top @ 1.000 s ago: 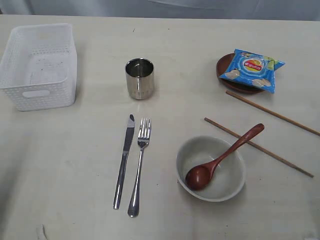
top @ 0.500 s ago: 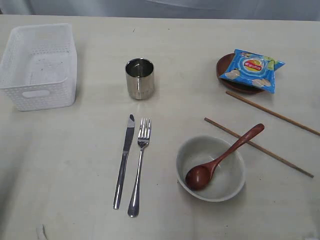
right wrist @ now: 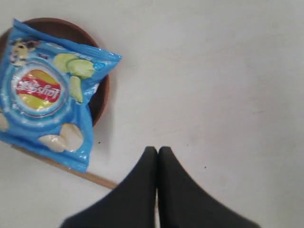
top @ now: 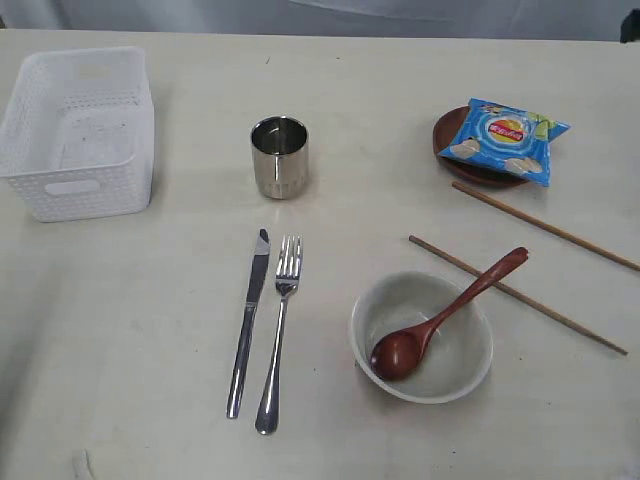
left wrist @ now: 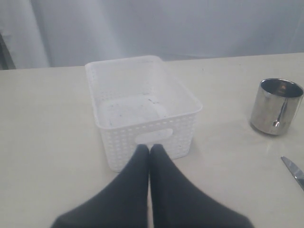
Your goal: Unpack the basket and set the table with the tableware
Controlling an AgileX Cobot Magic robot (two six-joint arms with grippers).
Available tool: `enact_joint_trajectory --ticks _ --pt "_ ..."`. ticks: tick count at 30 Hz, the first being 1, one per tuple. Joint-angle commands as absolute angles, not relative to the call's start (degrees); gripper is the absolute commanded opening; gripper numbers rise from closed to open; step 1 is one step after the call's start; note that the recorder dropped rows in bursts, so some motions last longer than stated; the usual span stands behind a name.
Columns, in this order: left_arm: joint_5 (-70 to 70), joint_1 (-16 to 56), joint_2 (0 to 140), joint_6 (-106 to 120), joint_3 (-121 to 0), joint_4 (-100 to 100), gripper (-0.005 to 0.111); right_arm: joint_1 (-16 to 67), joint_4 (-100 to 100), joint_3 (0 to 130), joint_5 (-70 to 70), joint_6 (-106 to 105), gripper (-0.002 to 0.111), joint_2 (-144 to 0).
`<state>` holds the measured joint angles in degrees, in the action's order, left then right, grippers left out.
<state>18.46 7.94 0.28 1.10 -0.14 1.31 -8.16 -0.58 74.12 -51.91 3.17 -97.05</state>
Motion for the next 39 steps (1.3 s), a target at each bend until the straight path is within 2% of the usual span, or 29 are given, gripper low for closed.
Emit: enact_joint_trajectory --ticks 1,8,17,39 --pt "18.4 8.4 0.0 1.2 0.0 1.3 0.000 -8.9 -0.8 74.7 -44.9 1.9 0.000 -105.3" --pt "18.4 8.4 0.0 1.2 0.0 1.3 0.000 -8.9 -1.8 76.2 -35.0 0.9 0.000 -115.4" --pt "18.4 8.4 0.0 1.2 0.0 1.3 0.000 -7.8 -14.7 86.0 -40.6 -12.2 0.000 -125.3" --pt "18.4 8.4 0.0 1.2 0.0 1.3 0.000 3.9 -13.2 87.2 -42.6 -12.9 0.000 -126.8"
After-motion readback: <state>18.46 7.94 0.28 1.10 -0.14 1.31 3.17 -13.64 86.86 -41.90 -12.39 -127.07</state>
